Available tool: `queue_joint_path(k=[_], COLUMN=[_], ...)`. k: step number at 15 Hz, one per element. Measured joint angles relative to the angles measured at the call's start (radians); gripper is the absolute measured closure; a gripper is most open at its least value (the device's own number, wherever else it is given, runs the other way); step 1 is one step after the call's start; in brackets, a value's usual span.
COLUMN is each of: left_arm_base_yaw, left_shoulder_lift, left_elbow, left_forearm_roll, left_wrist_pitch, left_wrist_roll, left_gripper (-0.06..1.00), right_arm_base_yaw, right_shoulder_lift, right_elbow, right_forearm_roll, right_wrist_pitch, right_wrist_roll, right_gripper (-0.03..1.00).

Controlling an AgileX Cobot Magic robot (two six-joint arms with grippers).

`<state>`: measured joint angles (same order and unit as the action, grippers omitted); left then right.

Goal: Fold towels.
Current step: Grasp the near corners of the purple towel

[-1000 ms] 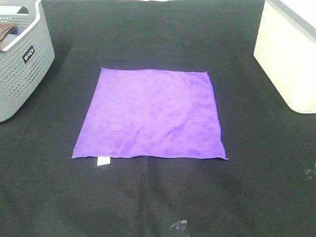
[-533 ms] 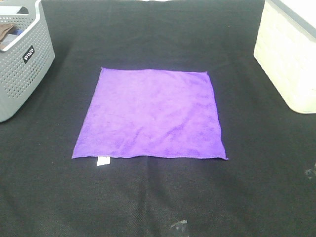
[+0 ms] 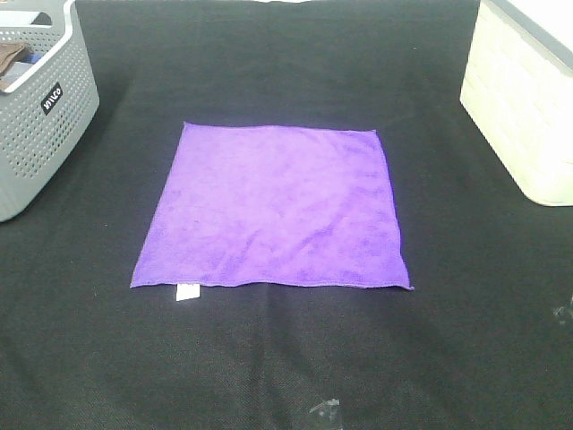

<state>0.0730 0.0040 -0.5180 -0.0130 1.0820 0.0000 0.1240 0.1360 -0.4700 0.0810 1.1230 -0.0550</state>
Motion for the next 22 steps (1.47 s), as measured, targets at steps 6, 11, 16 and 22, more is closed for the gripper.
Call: queue_joint_path(k=[6,11,16,22], left_arm_base_yaw=[0.0,-0.062,-0.174,-0.174], left_shoulder_lift=[0.69,1.304,1.679,1.817], left_elbow=[-0.321,-0.551,-0.642,-0.662], left_forearm_roll=[-0.038,-0.285,-0.326,-0.433], left_wrist_pitch=[0.135,-0.037,-0.18,-0.231], left_wrist_roll=[0.0,0.195,0.21,0.21], left_gripper=[-0.04,-0.04,-0.04,-0.04], right_arm_base_yaw=[0.0,-0.057,-0.231,-0.186], right_shoulder_lift=[0.71,1.295,1.561,1.634], right_elbow=[-0.455,-0.656,-0.659,-0.659], right_forearm_roll=[0.001,0.208,0.607,0.493], right_wrist_pitch=[-0.027,-0.121,-0.13,-0.163], right_wrist_roll=[0.002,-0.186,-0.478,-0.406], right_gripper=[0.0,0.0,0.0,0.01])
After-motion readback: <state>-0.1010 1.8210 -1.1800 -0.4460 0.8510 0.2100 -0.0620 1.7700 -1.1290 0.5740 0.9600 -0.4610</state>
